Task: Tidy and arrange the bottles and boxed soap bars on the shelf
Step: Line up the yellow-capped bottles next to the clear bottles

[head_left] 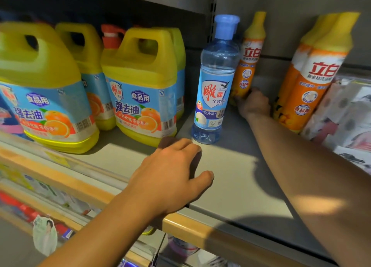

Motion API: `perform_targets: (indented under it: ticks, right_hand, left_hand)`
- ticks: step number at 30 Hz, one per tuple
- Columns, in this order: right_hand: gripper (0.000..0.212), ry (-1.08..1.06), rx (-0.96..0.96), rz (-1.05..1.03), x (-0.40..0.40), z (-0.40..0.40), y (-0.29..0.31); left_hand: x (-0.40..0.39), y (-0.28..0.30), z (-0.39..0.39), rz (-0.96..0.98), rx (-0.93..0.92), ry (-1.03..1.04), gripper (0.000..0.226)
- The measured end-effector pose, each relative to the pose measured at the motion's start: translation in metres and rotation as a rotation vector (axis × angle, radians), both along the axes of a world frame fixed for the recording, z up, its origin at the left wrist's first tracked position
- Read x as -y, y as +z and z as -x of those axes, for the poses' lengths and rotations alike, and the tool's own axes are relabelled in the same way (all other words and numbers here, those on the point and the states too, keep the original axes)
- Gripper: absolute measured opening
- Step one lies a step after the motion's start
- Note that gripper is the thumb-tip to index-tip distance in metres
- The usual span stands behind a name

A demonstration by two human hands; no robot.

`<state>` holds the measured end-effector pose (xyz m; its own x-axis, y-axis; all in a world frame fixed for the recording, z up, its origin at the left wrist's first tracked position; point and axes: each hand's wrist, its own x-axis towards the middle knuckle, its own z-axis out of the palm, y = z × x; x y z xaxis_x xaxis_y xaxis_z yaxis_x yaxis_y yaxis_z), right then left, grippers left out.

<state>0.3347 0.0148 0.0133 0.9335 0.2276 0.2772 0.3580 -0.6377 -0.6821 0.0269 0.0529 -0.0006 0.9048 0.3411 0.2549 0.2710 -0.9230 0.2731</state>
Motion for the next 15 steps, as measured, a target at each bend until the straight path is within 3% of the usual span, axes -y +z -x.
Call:
perform_targets:
  ticks: [15]
  right_hand:
    - [0.052,-0.030,-0.040,0.068,0.009,0.017,0.000]
  left_hand:
    - [-0.001,-0.001,-0.001,0.009,0.000,0.009,0.060]
